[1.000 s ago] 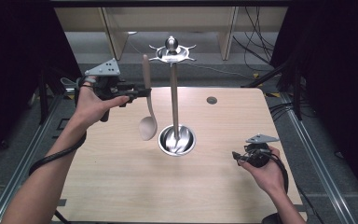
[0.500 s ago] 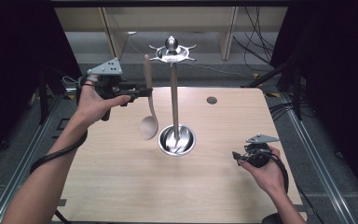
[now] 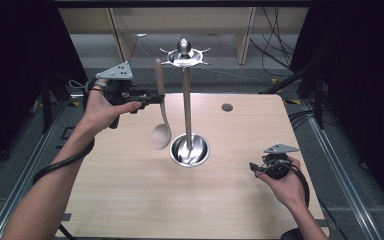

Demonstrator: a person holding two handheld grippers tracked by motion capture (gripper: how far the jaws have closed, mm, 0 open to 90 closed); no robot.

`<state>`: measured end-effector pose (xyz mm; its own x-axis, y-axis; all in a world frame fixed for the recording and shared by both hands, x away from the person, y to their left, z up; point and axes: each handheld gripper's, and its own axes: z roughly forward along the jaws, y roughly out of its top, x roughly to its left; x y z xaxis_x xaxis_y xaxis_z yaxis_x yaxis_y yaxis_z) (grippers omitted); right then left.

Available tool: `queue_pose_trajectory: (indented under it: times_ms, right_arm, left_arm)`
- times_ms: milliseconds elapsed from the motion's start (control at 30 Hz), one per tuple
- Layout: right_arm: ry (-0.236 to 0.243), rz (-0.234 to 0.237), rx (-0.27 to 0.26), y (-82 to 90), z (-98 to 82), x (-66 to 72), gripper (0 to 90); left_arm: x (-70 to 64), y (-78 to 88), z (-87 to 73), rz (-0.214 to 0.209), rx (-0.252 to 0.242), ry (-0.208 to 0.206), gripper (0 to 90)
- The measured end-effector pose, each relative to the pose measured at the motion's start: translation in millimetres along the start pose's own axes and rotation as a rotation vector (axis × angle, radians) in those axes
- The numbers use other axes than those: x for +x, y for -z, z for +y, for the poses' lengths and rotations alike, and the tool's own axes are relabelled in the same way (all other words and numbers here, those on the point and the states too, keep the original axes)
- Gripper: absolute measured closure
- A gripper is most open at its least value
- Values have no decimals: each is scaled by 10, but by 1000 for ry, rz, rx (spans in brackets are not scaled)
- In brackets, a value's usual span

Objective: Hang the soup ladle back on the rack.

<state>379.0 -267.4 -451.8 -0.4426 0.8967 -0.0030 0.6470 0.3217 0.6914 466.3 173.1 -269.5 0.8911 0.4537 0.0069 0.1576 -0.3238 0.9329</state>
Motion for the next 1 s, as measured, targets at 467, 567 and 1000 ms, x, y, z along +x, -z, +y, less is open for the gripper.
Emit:
queue_pose_trajectory:
  times_ms: [467, 567, 1000]
  right_arm:
    - [2, -1, 1, 1, -2, -2, 436]
    - [5, -3, 2, 4, 0, -2, 436]
    - [-7, 0, 11, 9, -1, 8, 436]
  left_arm:
    - [7, -44, 11, -3, 11, 4, 733]
    - [4, -63, 9, -5, 16, 4, 733]
    - [-10, -118, 33, -7, 18, 6, 732]
